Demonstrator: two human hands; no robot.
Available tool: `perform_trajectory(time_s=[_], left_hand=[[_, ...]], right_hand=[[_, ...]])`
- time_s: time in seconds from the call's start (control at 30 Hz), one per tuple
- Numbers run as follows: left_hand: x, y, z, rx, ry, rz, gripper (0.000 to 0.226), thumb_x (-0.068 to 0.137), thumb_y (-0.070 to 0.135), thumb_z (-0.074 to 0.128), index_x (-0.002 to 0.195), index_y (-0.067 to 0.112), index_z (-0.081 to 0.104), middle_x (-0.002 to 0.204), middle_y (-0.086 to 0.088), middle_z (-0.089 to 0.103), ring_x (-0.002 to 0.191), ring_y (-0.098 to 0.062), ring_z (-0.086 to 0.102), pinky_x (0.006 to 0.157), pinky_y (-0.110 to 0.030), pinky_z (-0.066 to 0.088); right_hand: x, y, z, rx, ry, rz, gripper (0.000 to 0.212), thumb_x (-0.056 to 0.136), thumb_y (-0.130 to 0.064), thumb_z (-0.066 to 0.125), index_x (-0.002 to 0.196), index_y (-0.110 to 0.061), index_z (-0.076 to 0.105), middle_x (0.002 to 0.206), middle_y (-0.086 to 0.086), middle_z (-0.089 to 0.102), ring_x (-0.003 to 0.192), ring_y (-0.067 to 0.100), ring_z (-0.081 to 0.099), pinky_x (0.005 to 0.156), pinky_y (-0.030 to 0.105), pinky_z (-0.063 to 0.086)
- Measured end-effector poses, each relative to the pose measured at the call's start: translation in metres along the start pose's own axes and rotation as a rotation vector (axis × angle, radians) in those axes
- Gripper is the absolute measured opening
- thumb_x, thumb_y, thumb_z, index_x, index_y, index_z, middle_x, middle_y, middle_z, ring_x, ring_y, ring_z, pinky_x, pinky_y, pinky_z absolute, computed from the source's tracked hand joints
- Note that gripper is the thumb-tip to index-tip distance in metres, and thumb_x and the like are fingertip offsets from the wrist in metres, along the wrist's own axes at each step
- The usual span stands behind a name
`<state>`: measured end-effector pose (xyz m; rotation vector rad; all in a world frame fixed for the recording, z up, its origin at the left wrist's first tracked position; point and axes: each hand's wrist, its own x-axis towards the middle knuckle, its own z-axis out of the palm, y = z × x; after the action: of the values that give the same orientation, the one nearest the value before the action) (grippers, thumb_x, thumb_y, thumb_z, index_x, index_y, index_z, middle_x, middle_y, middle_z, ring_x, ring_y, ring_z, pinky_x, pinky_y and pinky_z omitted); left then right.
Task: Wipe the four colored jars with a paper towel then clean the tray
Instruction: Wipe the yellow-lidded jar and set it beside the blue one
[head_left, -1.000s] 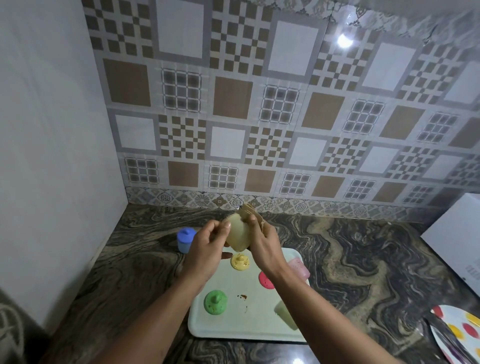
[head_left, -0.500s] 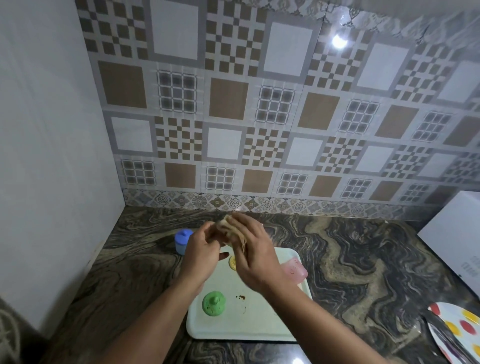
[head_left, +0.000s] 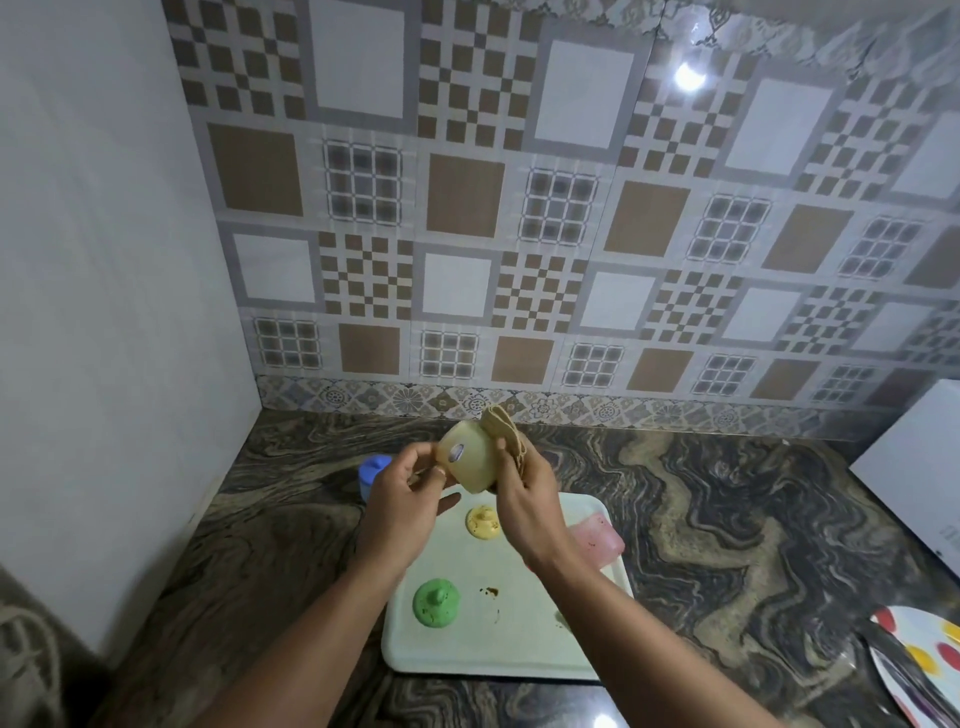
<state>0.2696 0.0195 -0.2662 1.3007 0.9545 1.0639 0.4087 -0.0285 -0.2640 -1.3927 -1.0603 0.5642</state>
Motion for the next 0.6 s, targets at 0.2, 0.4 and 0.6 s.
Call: perform_trajectory(time_s=[0.2, 0.4, 0.6], left_hand=[[-0.005, 0.002, 0.004, -0.133, 0.001, -0.001, 0.019, 0.088, 0.031, 0.077, 0.093, 0.013, 0.072, 0.094, -0.011, 0.076, 0.094, -0.025, 0.075, 0.08, -0.04, 0.063], [0.003, -0.004, -0.004, 0.103, -0.025, 0.175, 0.023, 0.08, 0.038, 0.083, 0.075, 0.021, 0.068, 0.118, 0.02, 0.071, 0.106, -0.001, 0.068, 0.092, -0.029, 0.054], [0.009, -0.017, -0.022, 0.621, -0.207, 0.556, 0.03, 0.086, 0.026, 0.077, 0.071, 0.022, 0.052, 0.143, 0.039, 0.042, 0.119, 0.001, 0.06, 0.09, -0.024, 0.051]], right_hand=[[-0.014, 0.017, -0.004, -0.317, -0.081, -0.438, 0.05, 0.102, -0.015, 0.048, 0.151, -0.011, 0.053, 0.153, 0.004, 0.053, 0.144, 0.016, 0.049, 0.118, 0.029, 0.041], [0.002, 0.003, -0.005, 0.612, -0.093, 0.726, 0.044, 0.106, -0.039, 0.039, 0.133, -0.016, 0.065, 0.106, 0.018, 0.072, 0.089, 0.032, 0.071, 0.079, 0.039, 0.048], [-0.011, 0.01, 0.008, 0.763, -0.031, 0.916, 0.052, 0.108, -0.038, 0.038, 0.133, -0.002, 0.065, 0.133, 0.026, 0.068, 0.11, 0.038, 0.065, 0.122, 0.052, 0.034]])
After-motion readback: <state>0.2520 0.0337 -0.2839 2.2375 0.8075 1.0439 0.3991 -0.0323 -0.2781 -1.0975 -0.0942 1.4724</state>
